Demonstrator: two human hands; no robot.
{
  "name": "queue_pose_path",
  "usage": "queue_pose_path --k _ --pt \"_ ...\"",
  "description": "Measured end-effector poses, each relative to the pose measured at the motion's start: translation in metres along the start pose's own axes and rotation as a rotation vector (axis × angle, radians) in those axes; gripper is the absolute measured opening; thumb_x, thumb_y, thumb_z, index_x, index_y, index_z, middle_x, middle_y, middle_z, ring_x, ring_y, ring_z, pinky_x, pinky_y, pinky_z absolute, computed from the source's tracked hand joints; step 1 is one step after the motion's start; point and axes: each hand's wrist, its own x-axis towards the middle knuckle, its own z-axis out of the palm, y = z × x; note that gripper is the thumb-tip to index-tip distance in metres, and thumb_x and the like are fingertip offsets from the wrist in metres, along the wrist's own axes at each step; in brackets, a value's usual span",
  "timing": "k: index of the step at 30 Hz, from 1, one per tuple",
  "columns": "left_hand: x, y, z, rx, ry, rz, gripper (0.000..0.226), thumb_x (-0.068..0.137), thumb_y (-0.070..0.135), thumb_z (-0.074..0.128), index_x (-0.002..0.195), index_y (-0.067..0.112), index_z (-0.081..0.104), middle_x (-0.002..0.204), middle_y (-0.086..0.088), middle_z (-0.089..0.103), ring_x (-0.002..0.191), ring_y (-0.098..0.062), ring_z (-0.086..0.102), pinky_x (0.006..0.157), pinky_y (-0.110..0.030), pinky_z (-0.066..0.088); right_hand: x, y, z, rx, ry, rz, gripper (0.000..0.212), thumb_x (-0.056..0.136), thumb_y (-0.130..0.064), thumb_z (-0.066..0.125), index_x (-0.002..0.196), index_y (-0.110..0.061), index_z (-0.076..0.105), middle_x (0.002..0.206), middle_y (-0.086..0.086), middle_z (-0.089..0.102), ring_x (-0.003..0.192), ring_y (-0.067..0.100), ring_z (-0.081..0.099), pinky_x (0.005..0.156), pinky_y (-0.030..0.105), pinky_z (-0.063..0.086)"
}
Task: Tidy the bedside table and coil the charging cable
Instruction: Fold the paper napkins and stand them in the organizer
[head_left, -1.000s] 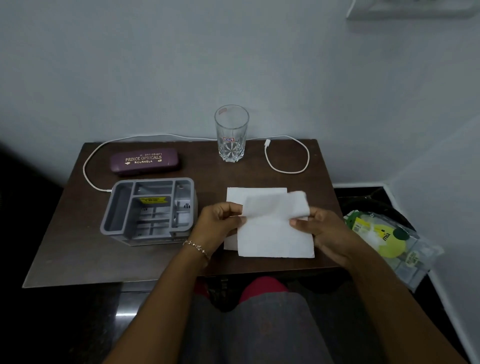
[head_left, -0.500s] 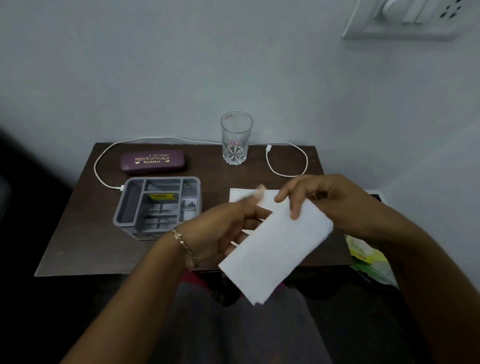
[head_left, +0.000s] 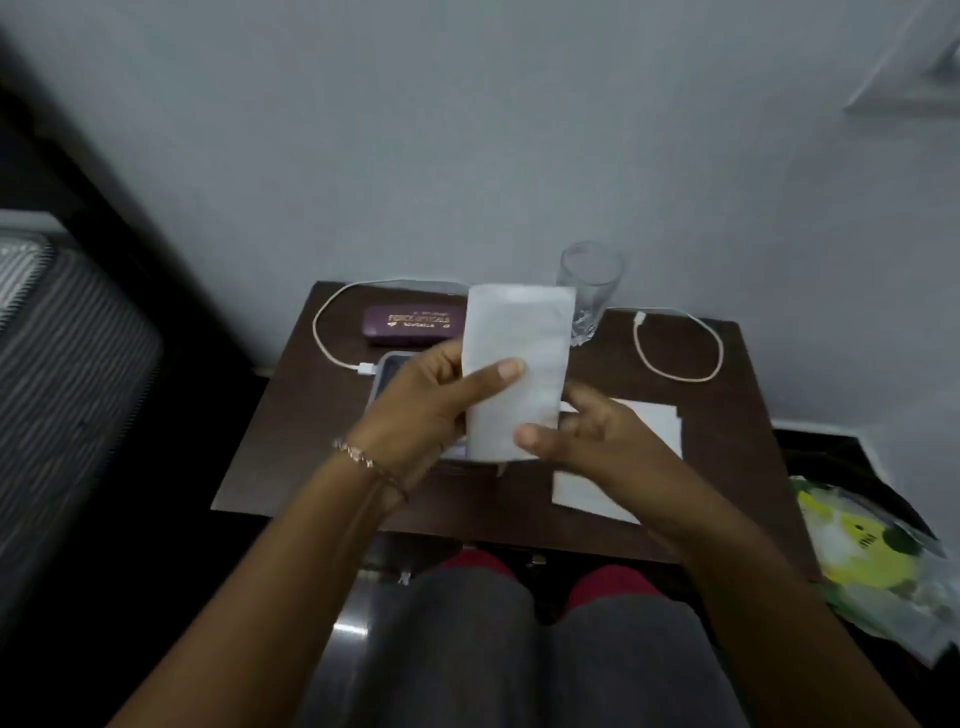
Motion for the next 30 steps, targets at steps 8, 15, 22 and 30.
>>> queue_pose_path --k 8,15,22,30 --pt "0.043 0.035 -0.063 0.219 0.124 0.277 0.012 0.082 0.018 0.063 0.092 0.015 0.069 0.08 0.007 0.074 0.077 -0.009 0.069 0.064 -0.022 0.054 0.089 -0.002 0.03 -0.606 0.33 -0.213 0.028 0.078 -0.036 0.069 0.1 -0.019 0.071 0.095 0.001 0.074 0.088 0.019 0.068 0.08 0.046 0.054" --pt "0.067 0.022 -0.081 0.348 0.187 0.413 0.008 0.081 0.01 0.067 0.088 0.011 0.07 0.07 0.015 0.072 0.07 0.0 0.064 0.067 -0.019 0.053 0.122 0.02 0.028 -1.115 0.4 -0.226 0.031 0.082 -0.044 0.062 0.091 -0.015 0.067 0.088 0.004 0.067 0.095 0.024 0.056 0.077 0.034 0.028" --pt "0.069 0.006 -0.084 0.316 0.2 0.438 0.021 0.081 0.006 0.066 0.103 0.008 0.066 0.073 0.014 0.073 0.074 -0.003 0.068 0.065 -0.02 0.055 0.122 0.015 0.023 -0.845 0.363 -0.212 0.034 0.073 -0.046 0.069 0.1 -0.024 0.066 0.101 -0.001 0.063 0.102 0.026 0.056 0.09 0.047 0.042" --pt "0.072 -0.011 -0.083 0.338 0.186 0.428 0.021 0.083 0.004 0.063 0.104 0.004 0.064 0.076 0.016 0.072 0.08 -0.005 0.066 0.076 -0.024 0.056 0.127 0.027 0.024 -0.665 0.321 -0.103 0.034 0.071 -0.048 0.069 0.096 -0.026 0.068 0.105 -0.012 0.047 0.107 0.018 0.054 0.096 0.051 0.039"
